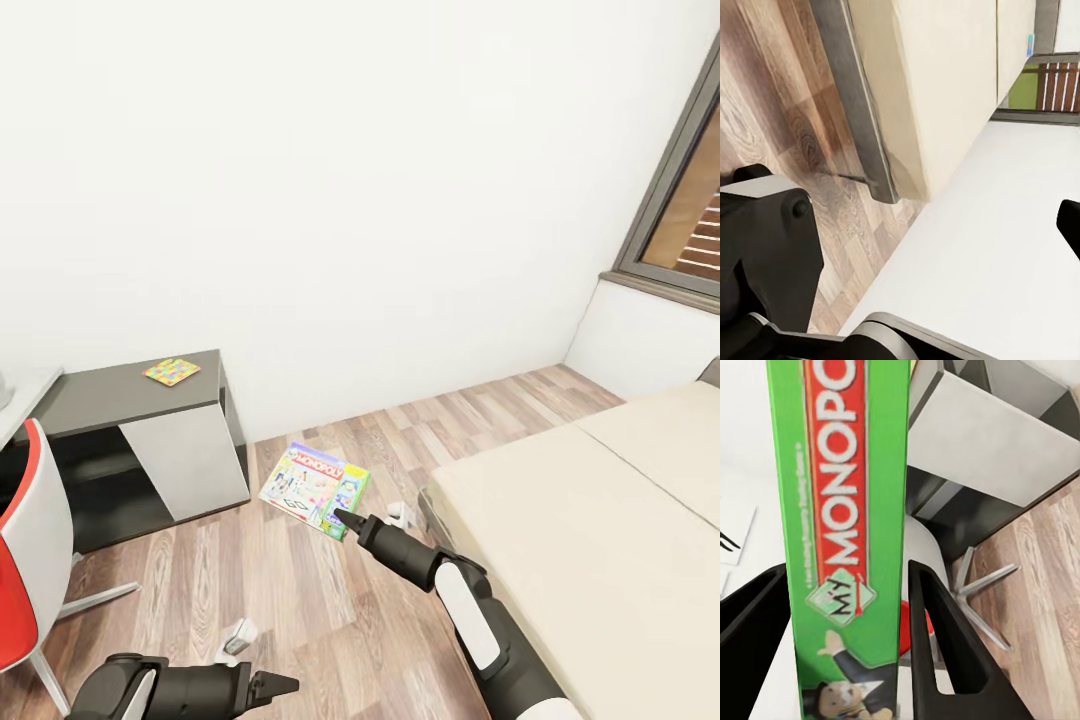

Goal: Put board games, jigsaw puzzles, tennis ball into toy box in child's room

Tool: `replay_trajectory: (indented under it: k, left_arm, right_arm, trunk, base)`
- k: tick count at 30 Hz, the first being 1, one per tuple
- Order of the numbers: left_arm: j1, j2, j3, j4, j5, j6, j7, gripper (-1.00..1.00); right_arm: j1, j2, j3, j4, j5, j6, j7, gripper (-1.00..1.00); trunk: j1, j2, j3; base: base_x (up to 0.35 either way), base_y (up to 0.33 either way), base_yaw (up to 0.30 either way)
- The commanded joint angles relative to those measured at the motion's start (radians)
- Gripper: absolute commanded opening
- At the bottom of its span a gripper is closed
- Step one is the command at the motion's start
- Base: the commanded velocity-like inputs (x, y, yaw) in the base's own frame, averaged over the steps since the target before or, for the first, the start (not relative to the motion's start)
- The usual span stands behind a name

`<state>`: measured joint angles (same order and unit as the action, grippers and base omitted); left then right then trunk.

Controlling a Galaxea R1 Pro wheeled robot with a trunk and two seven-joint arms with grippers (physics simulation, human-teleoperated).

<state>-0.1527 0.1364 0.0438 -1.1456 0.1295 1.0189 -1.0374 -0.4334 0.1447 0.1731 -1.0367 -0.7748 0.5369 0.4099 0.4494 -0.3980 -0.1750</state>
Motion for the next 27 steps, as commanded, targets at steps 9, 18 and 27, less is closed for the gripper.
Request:
replay_trajectory:
  k: [9,18,27]
  left_arm:
    - [-0.001,0.0,0.001,-0.001,0.004,0.006,-0.003,1.0]
    - [-0.001,0.0,0.001,0.0,0.004,0.006,-0.002,1.0]
    - [-0.001,0.001,0.01,-0.002,0.008,0.008,-0.008,1.0]
  right_arm:
    - [-0.001,0.001,-0.002,0.0,-0.008,0.008,-0.001,-1.0]
    - [-0.001,0.002,0.0,-0.001,-0.006,0.008,-0.001,-1.0]
    - [-0.001,0.001,-0.001,0.0,-0.006,0.008,-0.001,-1.0]
  trunk:
    - [0.001,-0.002,-0.002]
    - [0.001,-0.002,-0.002]
    - [0.001,-0.002,-0.002]
  base:
    - [0.01,0.0,0.0]
    - [0.23,-0.046,0.003]
    - [0.063,-0.025,0.213]
